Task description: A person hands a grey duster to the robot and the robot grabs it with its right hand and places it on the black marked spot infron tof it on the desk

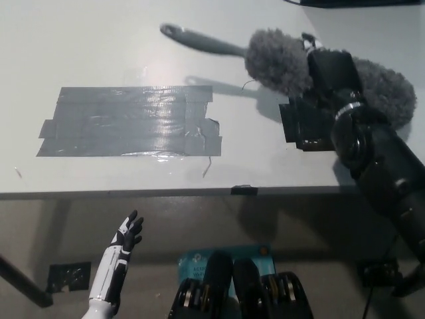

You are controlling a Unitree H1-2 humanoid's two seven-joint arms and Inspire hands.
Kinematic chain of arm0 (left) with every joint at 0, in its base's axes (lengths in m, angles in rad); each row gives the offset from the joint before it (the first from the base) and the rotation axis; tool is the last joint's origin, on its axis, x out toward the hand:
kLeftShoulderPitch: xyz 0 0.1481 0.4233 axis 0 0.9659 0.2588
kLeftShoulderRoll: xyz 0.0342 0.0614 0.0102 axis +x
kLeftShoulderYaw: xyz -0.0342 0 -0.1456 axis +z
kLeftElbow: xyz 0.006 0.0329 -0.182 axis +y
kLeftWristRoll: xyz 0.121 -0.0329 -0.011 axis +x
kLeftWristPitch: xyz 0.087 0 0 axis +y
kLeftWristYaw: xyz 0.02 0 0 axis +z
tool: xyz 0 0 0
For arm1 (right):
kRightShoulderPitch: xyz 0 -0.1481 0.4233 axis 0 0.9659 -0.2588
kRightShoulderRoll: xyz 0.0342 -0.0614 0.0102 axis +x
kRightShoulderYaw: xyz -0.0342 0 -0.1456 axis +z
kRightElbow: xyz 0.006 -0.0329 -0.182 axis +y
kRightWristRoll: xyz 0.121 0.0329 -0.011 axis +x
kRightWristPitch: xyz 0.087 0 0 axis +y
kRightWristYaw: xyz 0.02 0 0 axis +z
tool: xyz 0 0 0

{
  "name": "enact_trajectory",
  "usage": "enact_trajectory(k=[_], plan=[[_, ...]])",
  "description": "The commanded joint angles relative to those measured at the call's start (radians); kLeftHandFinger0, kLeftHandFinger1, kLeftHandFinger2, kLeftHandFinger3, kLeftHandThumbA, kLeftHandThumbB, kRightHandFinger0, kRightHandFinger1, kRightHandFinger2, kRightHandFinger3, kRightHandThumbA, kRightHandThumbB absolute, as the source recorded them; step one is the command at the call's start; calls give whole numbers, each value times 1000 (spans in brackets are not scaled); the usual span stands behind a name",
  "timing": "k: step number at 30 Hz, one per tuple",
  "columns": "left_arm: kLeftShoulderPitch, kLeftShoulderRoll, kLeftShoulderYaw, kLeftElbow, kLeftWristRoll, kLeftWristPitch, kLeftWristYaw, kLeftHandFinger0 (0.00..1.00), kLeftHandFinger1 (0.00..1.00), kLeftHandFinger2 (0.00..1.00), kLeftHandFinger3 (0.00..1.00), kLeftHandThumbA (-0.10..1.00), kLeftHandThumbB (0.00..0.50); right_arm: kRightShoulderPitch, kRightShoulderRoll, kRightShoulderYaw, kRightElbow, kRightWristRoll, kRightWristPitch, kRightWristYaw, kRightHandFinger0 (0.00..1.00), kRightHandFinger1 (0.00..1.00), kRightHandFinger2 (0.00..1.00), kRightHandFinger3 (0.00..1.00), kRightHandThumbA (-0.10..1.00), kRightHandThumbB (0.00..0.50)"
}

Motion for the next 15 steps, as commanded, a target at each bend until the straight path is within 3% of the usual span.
enact_trajectory(k=[1,3,5,6,7,8,9,11,15], plan=[[-17,8,-1,-27,18,-8,11,1000,1000,1000,1000,1000,165,-71,-27,18,61,-11,-67,-11,16,547,961,792,-100,226],[-16,8,-1,-29,19,-8,11,1000,1000,1000,1000,1000,158,-68,-27,27,113,-3,-83,-5,51,575,969,774,-100,223],[-18,7,-4,-32,21,-3,9,1000,1000,1000,1000,1000,160,-62,-32,24,123,11,-65,28,53,531,887,744,-100,227],[-19,8,-4,-28,21,-7,8,1000,1000,1000,1000,1000,159,-63,-30,14,115,32,-28,96,136,575,891,775,29,243],[-18,9,-5,-29,21,-7,6,1000,1000,1000,1000,1000,152,-62,-29,-6,104,65,-14,149,312,664,894,833,145,281],[-22,9,-4,-27,21,-8,7,1000,1000,1000,1000,992,145,-66,-32,-24,94,103,-10,224,1000,1000,1000,1000,275,341],[-30,11,-4,-22,25,-12,9,1000,1000,1000,1000,986,146,-71,-40,-35,76,133,0,310,1000,1000,1000,1000,413,393],[-33,11,-4,-14,26,-15,9,1000,1000,1000,1000,981,153,-69,-45,-73,51,195,27,413,1000,1000,1000,1000,572,499],[-34,12,-3,-18,16,-4,2,1000,1000,1000,1000,954,148,-60,-56,-150,-20,323,66,575,1000,1000,1000,1000,735,500]])
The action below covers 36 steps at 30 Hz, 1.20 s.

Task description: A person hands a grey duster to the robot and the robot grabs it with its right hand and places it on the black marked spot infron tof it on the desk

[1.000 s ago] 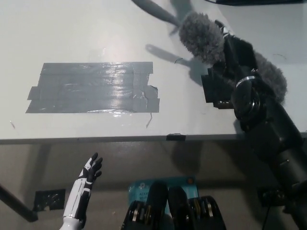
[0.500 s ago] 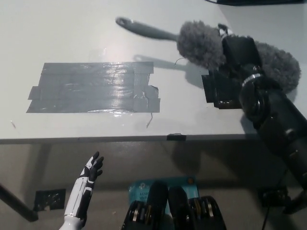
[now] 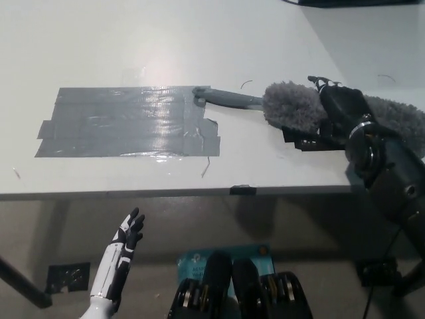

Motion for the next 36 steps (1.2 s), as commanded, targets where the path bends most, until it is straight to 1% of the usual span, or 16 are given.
enact_trajectory(k=[1,2,3,5,7,9,11,12,13,14,17,19,23,27,30,36], plan=[[-26,11,0,-22,5,0,2,1000,1000,1000,1000,951,147,-64,-43,-148,-123,313,70,444,1000,1000,1000,1000,684,500],[-26,11,-1,-26,6,8,1,1000,1000,1000,1000,941,144,-71,-45,-198,-136,405,91,536,1000,1000,1000,1000,669,500],[-27,11,-1,-27,5,8,0,1000,1000,1000,1000,933,138,-68,-51,-209,-171,426,119,570,1000,1000,1000,1000,719,500],[-32,14,-3,-22,8,3,-1,1000,1000,1000,1000,927,137,-61,-57,-306,-302,605,295,715,1000,1000,1000,1000,633,500],[-33,14,-3,-20,9,1,0,1000,1000,1000,1000,924,142,-64,-60,-378,-375,731,393,790,1000,1000,1000,1000,612,498],[-36,15,-2,-20,8,3,-1,1000,1000,1000,1000,927,149,-64,-56,-422,-422,797,439,799,1000,1000,1000,1000,591,500],[-39,17,-2,-16,11,0,0,1000,1000,1000,1000,931,152,-74,-45,-495,-463,991,441,753,1000,1000,1000,1000,499,500],[-38,18,-2,-18,11,3,-1,1000,1000,1000,1000,933,152,-74,-42,-518,-511,1029,441,750,1000,1000,1000,1000,551,500],[-38,17,-2,-16,12,3,0,1000,1000,1000,1000,935,147,-76,-42,-543,-594,1006,441,791,1000,1000,1000,1000,870,500],[-38,17,-3,-16,12,3,0,1000,1000,1000,1000,938,143,-75,-43,-546,-603,1004,441,796,1000,1000,1000,1000,1000,500],[-41,16,0,-19,8,8,1,1000,1000,1000,1000,943,133,-97,-32,-612,-718,1216,441,663,1000,1000,1000,1000,1000,500],[-44,18,-1,-15,12,5,2,1000,1000,1000,1000,951,133,-96,-29,-633,-792,1292,441,581,1000,1000,1000,1000,1000,500],[-40,17,-1,-19,11,10,2,1000,1000,1000,1000,975,142,-75,-30,-674,-993,1238,441,452,1000,1000,1000,1000,1000,500],[-36,18,2,-25,8,18,2,1000,1000,1000,1000,986,143,-47,-33,-682,-1138,1126,441,445,1000,1000,1000,1000,1000,500],[-38,18,4,-11,8,3,6,1000,1000,1000,1000,997,143,-4,-35,-660,-1288,1056,415,410,1000,1000,1000,1000,1000,478],[-40,15,1,-14,17,12,10,1000,1000,1000,1000,993,139,150,-38,-610,-1570,994,388,360,1000,1000,1000,1000,1000,500]])
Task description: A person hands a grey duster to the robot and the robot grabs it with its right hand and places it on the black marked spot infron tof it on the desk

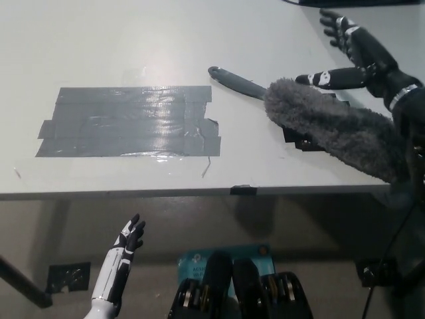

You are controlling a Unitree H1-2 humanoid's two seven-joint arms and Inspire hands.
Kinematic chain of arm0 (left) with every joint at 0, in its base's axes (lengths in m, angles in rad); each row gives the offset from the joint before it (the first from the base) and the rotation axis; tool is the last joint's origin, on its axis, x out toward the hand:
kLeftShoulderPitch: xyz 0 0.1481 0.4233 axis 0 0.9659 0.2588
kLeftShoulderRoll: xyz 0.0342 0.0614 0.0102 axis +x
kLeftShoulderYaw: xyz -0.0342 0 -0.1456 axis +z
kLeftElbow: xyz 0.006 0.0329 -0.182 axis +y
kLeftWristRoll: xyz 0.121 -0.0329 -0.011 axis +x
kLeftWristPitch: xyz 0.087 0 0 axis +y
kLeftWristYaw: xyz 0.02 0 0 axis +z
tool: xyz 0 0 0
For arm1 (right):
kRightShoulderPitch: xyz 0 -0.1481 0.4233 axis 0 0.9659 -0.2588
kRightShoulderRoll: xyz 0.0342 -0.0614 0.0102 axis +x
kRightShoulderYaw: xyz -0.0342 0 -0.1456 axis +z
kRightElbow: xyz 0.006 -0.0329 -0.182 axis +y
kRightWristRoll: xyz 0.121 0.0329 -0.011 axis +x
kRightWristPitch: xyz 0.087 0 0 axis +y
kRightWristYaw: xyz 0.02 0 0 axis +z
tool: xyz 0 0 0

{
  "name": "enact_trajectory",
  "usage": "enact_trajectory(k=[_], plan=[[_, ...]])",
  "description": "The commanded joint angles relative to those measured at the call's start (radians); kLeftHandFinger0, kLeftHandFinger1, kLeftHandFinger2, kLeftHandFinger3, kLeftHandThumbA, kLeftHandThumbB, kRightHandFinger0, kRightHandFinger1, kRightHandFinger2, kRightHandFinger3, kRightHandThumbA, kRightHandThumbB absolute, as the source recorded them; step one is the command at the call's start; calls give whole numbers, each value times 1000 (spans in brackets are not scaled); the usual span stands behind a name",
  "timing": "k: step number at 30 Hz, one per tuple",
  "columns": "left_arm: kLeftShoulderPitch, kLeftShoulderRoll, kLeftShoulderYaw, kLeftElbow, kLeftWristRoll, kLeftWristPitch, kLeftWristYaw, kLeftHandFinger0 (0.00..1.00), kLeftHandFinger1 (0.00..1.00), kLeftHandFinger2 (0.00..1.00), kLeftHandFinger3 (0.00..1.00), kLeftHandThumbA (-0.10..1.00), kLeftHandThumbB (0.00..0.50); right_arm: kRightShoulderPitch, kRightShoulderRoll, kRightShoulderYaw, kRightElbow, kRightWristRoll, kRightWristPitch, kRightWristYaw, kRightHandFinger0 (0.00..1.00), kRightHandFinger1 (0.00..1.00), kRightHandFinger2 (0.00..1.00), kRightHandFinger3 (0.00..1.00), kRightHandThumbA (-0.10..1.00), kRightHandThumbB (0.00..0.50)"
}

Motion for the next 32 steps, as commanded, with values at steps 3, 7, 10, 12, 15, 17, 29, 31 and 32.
enact_trajectory(k=[3,7,10,12,15,17,29,31,32], plan=[[-45,16,4,-43,9,-12,7,1000,1000,1000,1000,987,146,119,-28,-130,-980,402,99,-6,1000,1000,1000,1000,1000,497],[-53,17,3,-33,9,-23,6,1000,1000,1000,1000,1000,151,332,7,-82,-1096,327,35,-36,1000,1000,1000,1000,1000,500],[-57,21,2,-30,12,-21,5,1000,1000,1000,1000,1000,151,516,65,-27,-1075,250,-76,-42,1000,1000,1000,1000,1000,473],[-53,23,3,-29,8,-24,3,1000,1000,1000,1000,1000,154,625,104,10,-1021,213,-147,-41,1000,1000,1000,1000,1000,458],[-45,22,4,-29,1,-22,1,1000,1000,1000,1000,1000,148,731,149,24,-920,186,-213,-46,1000,1000,1000,1000,1000,421],[-38,21,3,-33,7,-19,3,1000,1000,1000,1000,1000,143,778,191,22,-770,157,-308,-62,1000,1000,1000,1000,1000,373],[7,1,-6,-30,6,-38,16,1000,1000,1000,1000,986,144,794,292,47,-253,112,-369,-45,1000,1000,1000,1000,1000,246],[-1,1,-4,-23,6,-44,19,1000,1000,1000,1000,986,153,788,289,48,-218,131,-366,-36,1000,1000,1000,1000,1000,240],[-1,1,-4,-23,6,-44,19,1000,1000,1000,1000,986,153,788,289,48,-218,131,-366,-36,1000,1000,1000,1000,1000,240]])
